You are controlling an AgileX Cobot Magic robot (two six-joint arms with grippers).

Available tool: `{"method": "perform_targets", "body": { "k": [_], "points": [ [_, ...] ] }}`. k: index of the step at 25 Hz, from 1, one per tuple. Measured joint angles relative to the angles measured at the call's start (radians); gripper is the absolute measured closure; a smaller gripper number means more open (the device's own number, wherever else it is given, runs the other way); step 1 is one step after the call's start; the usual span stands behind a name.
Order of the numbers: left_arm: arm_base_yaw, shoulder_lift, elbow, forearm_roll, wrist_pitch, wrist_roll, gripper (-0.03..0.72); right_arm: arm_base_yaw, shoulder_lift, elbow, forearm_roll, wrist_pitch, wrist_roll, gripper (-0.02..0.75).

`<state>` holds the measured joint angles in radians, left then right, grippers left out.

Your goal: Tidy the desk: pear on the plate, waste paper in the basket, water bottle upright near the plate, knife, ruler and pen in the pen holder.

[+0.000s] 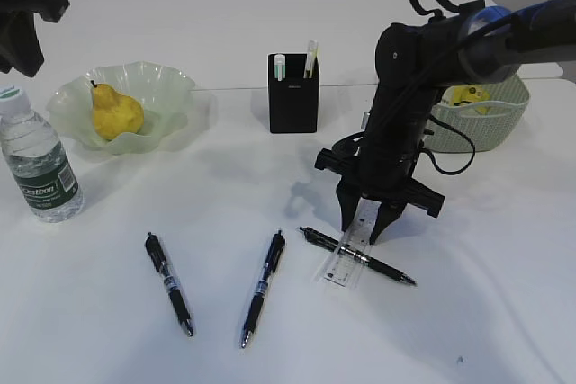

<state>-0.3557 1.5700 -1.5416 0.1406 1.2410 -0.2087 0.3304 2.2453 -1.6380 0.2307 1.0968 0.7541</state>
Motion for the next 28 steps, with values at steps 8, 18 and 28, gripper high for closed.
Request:
{"method": "perform_targets", "body": {
  "k": [8,18,28],
  "points": [
    [0.0,0.0,0.0,0.0,0.0,0.0,0.546,0.0,0.0,-0.003,0.004,0.03,-0.022,0.439],
    [0.0,0.0,0.0,0.002,0.0,0.0,0.546,0.0,0.004,-0.151,-0.018,0.068,-0.083,0.439],
    [0.0,0.0,0.0,0.002,0.0,0.0,0.546,0.0,0.004,-0.26,-0.083,0.119,-0.153,0.439]
  ]
}}
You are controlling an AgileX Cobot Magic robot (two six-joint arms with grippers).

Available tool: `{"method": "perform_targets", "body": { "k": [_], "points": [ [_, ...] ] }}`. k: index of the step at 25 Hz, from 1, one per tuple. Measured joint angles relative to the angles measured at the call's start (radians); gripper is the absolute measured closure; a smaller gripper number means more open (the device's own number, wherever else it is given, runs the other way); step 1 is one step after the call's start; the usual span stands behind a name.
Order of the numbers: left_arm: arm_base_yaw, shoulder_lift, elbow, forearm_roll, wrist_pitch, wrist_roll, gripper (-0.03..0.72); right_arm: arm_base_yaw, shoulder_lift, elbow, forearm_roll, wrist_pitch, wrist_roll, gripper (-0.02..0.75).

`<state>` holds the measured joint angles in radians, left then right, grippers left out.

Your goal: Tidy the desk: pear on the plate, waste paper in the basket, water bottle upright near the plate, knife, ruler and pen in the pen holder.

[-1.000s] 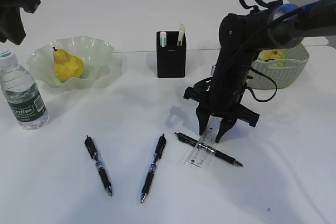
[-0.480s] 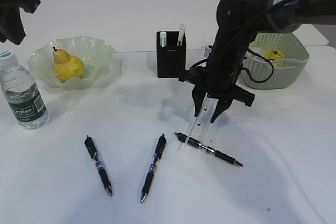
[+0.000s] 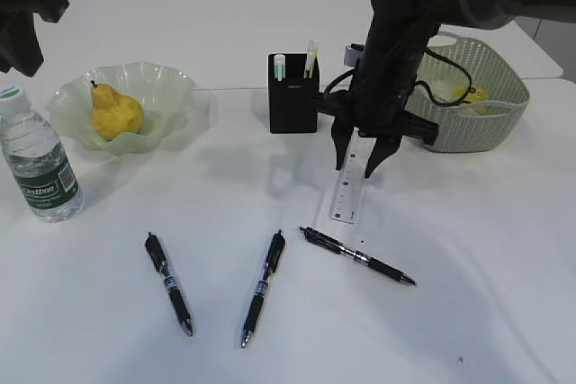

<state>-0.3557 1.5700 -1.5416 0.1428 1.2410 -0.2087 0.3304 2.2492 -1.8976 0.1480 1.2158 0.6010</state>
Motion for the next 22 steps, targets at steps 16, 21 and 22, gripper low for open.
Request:
{"method": "perform_targets", "body": {
  "k": [16,21,22],
  "points": [
    [0.0,0.0,0.0,0.012,0.0,0.0,0.546,0.0,0.0,-0.295,-0.163,0.0,-0.242,0.439],
    [0.0,0.0,0.0,0.017,0.0,0.0,0.546,0.0,0.0,-0.303,-0.182,-0.085,-0.314,0.439],
    [0.0,0.0,0.0,0.017,0.0,0.0,0.546,0.0,0.0,-0.303,-0.187,-0.105,-0.321,0.439]
  ]
}}
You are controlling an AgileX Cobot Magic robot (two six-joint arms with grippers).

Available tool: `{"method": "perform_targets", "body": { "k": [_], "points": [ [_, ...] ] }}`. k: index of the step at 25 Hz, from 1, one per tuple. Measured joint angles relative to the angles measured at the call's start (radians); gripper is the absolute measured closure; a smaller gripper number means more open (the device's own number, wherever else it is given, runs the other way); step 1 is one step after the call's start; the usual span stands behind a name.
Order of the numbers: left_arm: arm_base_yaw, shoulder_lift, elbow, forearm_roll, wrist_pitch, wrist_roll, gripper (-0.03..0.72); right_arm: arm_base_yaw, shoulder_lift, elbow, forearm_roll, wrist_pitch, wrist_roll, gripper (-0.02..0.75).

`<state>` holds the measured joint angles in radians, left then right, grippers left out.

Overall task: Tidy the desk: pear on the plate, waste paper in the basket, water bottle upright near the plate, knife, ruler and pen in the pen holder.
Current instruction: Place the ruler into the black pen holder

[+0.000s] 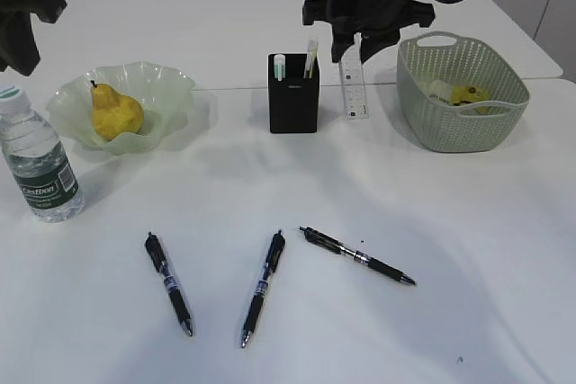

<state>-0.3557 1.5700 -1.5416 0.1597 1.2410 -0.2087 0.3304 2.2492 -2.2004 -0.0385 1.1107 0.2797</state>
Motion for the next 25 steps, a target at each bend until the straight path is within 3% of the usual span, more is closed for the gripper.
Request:
{"method": "perform_targets", "body": {
  "k": [12,25],
  "points": [
    [0.0,0.0,0.0,0.107,0.0,0.0,0.546,0.0,0.001,0.0,-0.031,-0.315,-0.063,0.439],
    [0.0,0.0,0.0,0.122,0.0,0.002,0.546,0.0,0.068,0.0,-0.037,-0.633,-0.182,0.439]
  ]
}}
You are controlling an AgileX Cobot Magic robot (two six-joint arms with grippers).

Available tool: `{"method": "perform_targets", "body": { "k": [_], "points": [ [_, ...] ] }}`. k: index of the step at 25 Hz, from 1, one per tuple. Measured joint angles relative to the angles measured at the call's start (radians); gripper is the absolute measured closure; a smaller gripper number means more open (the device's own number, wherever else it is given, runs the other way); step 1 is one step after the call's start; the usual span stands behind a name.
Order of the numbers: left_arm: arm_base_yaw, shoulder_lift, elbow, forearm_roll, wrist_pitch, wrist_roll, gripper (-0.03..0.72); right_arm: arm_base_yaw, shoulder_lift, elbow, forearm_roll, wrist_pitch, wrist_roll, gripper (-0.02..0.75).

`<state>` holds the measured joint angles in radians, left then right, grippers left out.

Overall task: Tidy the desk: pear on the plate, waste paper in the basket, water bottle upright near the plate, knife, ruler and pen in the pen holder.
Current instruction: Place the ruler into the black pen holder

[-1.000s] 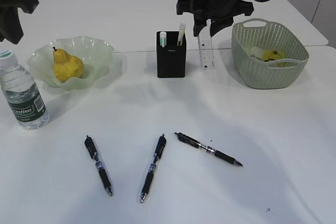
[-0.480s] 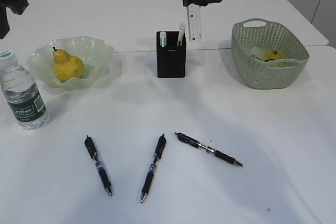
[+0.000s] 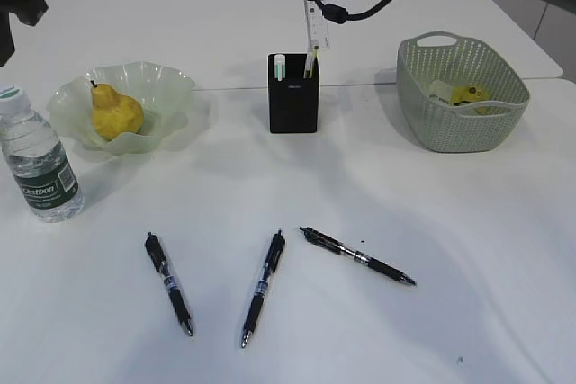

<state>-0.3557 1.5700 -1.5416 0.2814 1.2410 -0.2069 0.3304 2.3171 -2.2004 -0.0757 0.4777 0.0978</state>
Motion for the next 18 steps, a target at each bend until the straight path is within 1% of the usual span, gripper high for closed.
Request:
{"method": "perform_targets", "body": {
  "k": [7,18],
  "points": [
    [0.0,0.0,0.0,0.002,0.0,0.0,0.546,0.0,0.024,0.0,-0.002,-0.125,-0.025,0.439],
    [0.0,0.0,0.0,0.002,0.0,0.0,0.546,0.0,0.077,0.0,-0.002,-0.249,-0.027,0.439]
  ]
}}
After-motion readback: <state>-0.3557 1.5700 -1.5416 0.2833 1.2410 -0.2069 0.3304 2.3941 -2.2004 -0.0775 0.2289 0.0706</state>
